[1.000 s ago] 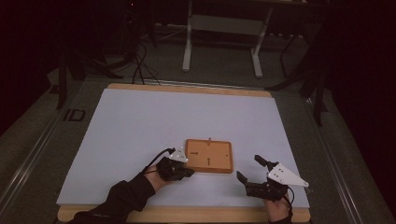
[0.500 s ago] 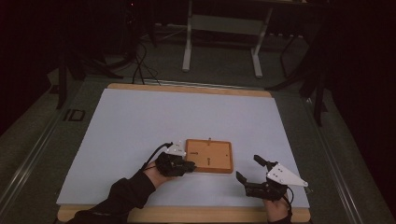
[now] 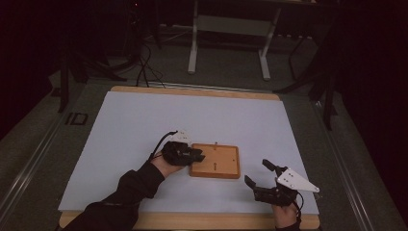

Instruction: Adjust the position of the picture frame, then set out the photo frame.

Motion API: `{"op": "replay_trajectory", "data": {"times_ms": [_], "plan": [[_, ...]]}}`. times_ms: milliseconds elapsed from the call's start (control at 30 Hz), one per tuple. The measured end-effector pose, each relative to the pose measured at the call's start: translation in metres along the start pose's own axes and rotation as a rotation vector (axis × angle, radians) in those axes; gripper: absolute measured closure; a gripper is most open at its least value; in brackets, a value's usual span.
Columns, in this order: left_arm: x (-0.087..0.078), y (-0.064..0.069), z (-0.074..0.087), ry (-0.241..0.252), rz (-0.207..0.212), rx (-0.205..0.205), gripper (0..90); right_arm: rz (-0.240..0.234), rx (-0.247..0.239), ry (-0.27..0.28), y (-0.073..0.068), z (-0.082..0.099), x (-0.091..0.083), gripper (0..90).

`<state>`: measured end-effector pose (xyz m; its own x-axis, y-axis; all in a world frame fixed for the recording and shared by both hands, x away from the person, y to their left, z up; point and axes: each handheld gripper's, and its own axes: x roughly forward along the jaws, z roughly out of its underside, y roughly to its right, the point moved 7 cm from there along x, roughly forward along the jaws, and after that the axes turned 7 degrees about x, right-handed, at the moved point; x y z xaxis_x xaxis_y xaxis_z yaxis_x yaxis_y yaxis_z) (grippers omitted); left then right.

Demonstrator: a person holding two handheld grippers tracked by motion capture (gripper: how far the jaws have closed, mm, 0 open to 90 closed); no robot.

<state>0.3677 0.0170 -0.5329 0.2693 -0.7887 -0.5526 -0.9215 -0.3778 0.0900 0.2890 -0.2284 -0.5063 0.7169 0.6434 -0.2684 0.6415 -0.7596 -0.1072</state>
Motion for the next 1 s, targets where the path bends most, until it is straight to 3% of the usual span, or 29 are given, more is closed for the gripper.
{"op": "replay_trajectory", "data": {"times_ms": [400, 600, 867, 1000], "plan": [[0.021, -0.022, -0.009, -0.014, -0.026, 0.005, 67.1, -0.012, 0.009, -0.010, 0.000, 0.002, 0.002, 12.9], [0.028, -0.025, -0.012, -0.025, -0.012, 0.009, 61.9, -0.012, 0.006, -0.006, 0.000, 0.001, 0.001, 12.7], [0.035, -0.033, -0.022, -0.019, -0.025, 0.031, 58.9, -0.036, 0.005, -0.009, -0.006, 0.001, 0.004, 10.7], [0.041, -0.036, -0.024, -0.024, -0.032, 0.039, 59.0, -0.054, -0.019, -0.003, -0.010, 0.000, 0.004, 10.8]]}}
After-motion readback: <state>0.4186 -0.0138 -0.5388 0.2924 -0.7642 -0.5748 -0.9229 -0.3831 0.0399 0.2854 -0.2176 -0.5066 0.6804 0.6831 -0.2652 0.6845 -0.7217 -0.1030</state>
